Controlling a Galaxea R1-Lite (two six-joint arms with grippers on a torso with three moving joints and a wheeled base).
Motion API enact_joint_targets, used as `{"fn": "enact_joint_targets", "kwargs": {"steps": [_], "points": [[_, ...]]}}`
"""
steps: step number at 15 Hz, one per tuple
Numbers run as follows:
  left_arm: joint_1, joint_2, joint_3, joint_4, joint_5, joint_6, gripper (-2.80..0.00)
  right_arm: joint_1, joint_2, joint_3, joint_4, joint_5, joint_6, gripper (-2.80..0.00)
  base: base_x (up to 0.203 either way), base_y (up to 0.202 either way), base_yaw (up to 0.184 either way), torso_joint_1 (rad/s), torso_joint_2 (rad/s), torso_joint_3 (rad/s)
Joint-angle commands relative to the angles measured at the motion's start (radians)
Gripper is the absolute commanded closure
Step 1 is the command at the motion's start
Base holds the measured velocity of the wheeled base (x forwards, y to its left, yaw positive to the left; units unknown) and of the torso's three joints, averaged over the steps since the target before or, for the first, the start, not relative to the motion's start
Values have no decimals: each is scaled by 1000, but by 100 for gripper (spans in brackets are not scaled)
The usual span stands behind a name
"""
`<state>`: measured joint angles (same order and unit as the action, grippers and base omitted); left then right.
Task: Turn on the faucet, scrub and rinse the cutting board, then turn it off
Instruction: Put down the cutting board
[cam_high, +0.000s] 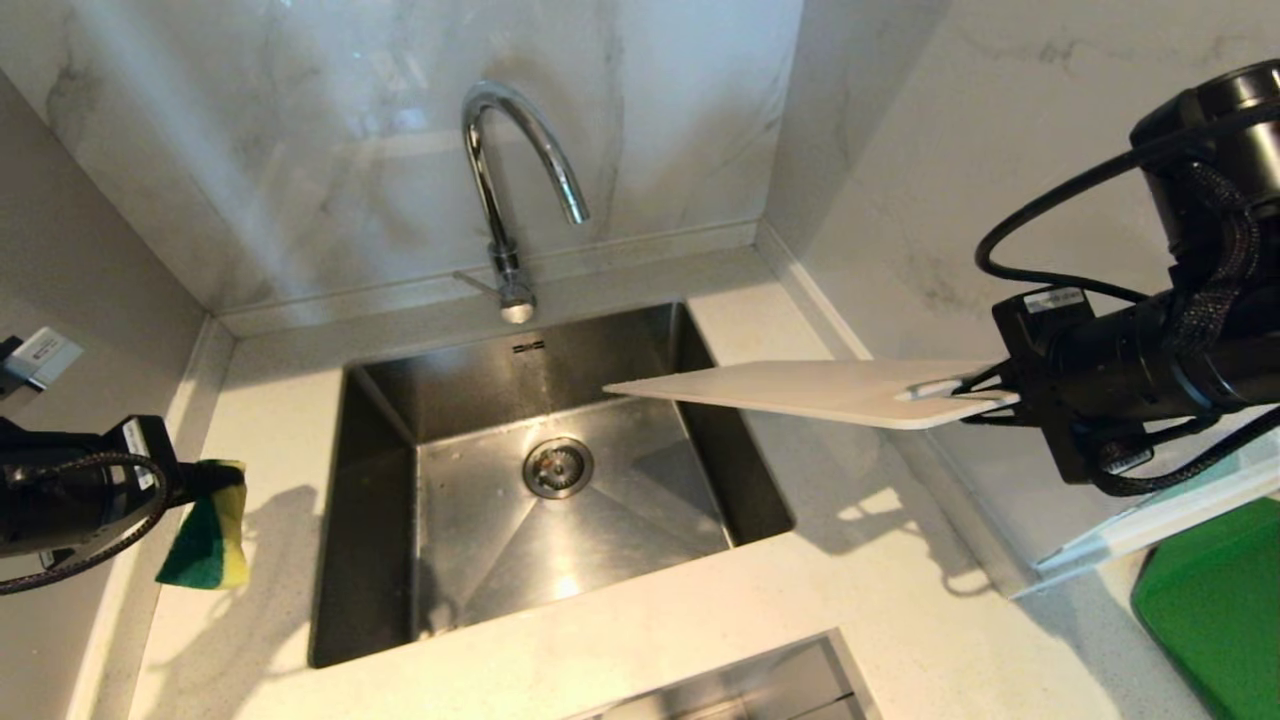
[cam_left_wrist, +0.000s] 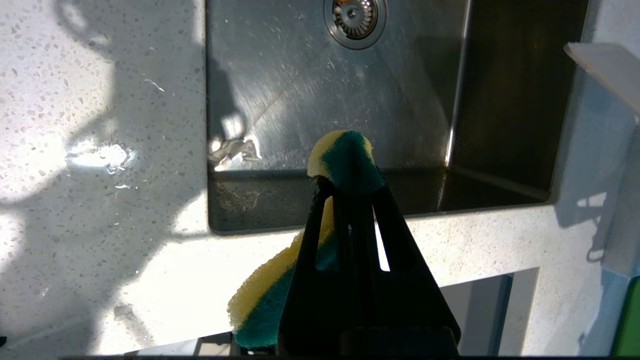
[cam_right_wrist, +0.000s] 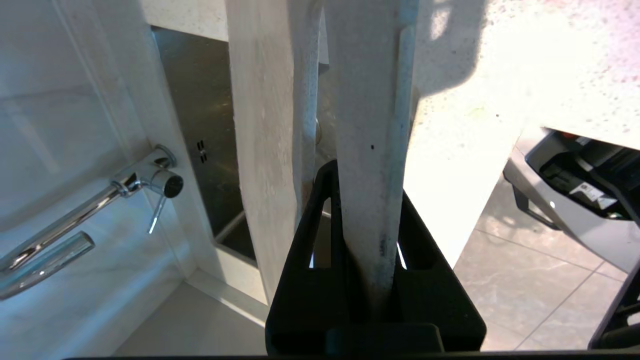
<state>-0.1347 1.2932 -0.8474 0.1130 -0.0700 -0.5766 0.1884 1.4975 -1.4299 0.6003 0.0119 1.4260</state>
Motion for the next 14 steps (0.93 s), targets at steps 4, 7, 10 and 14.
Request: {"fn": "enact_joint_targets", "kwargs": {"steps": [4, 7, 10, 14], "points": [[0, 0, 7, -1, 0, -17, 0, 23, 20, -68, 27, 5, 3, 0, 0, 0, 0, 0, 0, 0], [-4, -3, 7, -1, -1, -22, 0, 50, 12, -82, 30, 2, -2, 0, 0, 0, 0, 0, 0, 0], [-16, -23, 8, 3, 1, -34, 0, 76, 19, -137, 38, 3, -14, 0, 0, 0, 0, 0, 0, 0], [-14, -34, 21, 3, 1, -34, 0, 122, 40, -196, 109, -3, -13, 0, 0, 0, 0, 0, 0, 0]]}}
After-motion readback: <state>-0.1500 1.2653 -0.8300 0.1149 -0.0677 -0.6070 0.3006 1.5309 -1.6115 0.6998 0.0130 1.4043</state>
